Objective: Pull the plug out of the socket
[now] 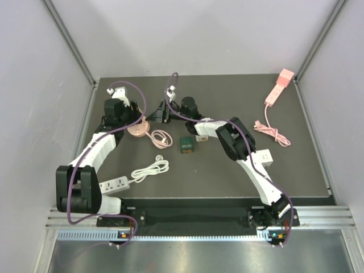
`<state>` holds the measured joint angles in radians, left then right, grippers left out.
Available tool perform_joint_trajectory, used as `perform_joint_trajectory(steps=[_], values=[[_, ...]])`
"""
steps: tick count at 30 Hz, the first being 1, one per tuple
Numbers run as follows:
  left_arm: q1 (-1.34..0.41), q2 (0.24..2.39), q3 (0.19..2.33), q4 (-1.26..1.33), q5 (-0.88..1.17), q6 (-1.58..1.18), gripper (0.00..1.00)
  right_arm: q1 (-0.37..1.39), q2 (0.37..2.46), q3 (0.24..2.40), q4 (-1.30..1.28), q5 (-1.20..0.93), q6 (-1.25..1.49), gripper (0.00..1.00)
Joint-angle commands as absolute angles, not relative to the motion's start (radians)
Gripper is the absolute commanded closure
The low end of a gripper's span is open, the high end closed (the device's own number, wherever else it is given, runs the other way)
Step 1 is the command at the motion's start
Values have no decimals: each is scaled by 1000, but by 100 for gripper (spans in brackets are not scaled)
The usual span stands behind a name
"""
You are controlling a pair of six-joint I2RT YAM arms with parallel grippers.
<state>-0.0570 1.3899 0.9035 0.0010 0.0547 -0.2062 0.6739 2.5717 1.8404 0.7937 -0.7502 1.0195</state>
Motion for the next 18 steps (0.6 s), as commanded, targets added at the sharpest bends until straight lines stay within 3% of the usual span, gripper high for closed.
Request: perform_joint_trajectory(steps=[1,5,9,12,18], values=[[-58,1324,956,78,66,-221,100,722,2542,1905,836,-795,1031,28],[-60,1316,966,78,77,-229,100,756,2588,1971,792,-801,1035,41],[-60,1318,971,77,87,-241,100,764,2631,2026,767,-784,1043,63],[-60,1315,965,80,95,-247,100,762,2655,2055,743,-766,1045,72],[-58,1313,950,87,120,-256,100,762,2692,2098,738,-750,1066,73]])
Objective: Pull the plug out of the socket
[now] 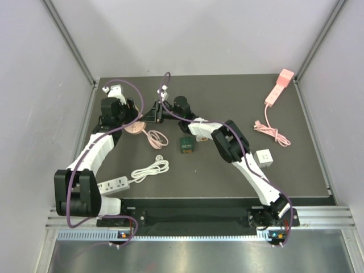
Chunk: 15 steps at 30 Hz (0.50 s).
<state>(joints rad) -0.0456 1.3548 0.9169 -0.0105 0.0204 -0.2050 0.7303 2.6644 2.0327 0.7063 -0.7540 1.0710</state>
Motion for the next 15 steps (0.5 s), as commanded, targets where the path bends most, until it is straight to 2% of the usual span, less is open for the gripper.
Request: perform_joint_trajectory(steps=[1,2,3,5,6,13,15], values=[[-60,1313,948,90,123,-259,100,762,2697,2103,735,-749,1069,74],[-60,1315,945,94,130,-267,100,762,2697,2106,730,-747,1075,77],[-60,1316,940,101,133,-270,100,762,2698,2108,721,-742,1077,87],[-60,1325,937,109,141,-290,100,762,2695,2108,672,-732,1066,98],[-60,1325,933,117,146,-298,100,761,2689,2108,652,-717,1059,100],[-61,1332,934,121,192,-440,100,759,2646,2120,281,-526,891,100],[-86,1333,951,85,139,-468,100,759,2652,2160,151,-455,835,100]])
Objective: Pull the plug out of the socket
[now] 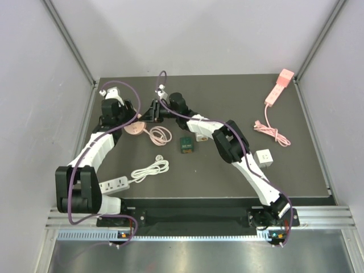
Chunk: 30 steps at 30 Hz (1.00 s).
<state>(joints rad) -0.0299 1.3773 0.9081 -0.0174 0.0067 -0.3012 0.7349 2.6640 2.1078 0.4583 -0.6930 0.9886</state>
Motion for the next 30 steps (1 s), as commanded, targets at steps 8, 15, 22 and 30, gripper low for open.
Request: perform_joint_trajectory(steps=[8,15,22,30], values=[[-328,1312,977,-16,-239,-215,100,752,2674,2187,115,-468,874,100],[-310,1258,951,26,-244,-229,100,744,2700,2189,170,-499,920,100],[-310,1194,977,-92,-348,-216,100,744,2697,2210,172,-515,874,97],[-308,1019,936,-213,-420,-238,100,745,2663,2281,97,-542,737,47]])
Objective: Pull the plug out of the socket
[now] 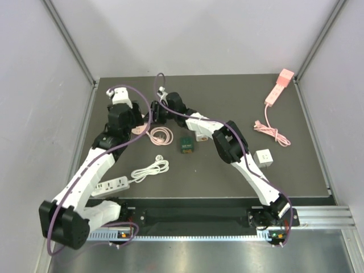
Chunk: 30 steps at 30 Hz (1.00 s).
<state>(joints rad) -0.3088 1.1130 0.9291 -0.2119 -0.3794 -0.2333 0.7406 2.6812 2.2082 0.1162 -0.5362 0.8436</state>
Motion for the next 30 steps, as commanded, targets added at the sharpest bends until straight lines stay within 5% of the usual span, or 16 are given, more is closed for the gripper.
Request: perform_joint_trajectory(steps=[1,5,9,19,23,30], values=[[-308,987,934,-219,-390,-241,100,744,2654,2299,83,-523,710,43],[-308,928,959,-288,-267,-261,100,732,2640,2411,-46,-494,612,24],[-308,859,953,-319,-105,-290,100,675,2564,2419,-109,-499,568,22],[-333,885,826,-233,268,-492,100,493,2045,1888,-284,-361,408,9],[-478,897,704,-7,166,-560,100,443,1763,1579,-255,-296,411,1],[-827,1115,614,297,-219,-528,100,385,1428,1218,-271,-233,411,0]])
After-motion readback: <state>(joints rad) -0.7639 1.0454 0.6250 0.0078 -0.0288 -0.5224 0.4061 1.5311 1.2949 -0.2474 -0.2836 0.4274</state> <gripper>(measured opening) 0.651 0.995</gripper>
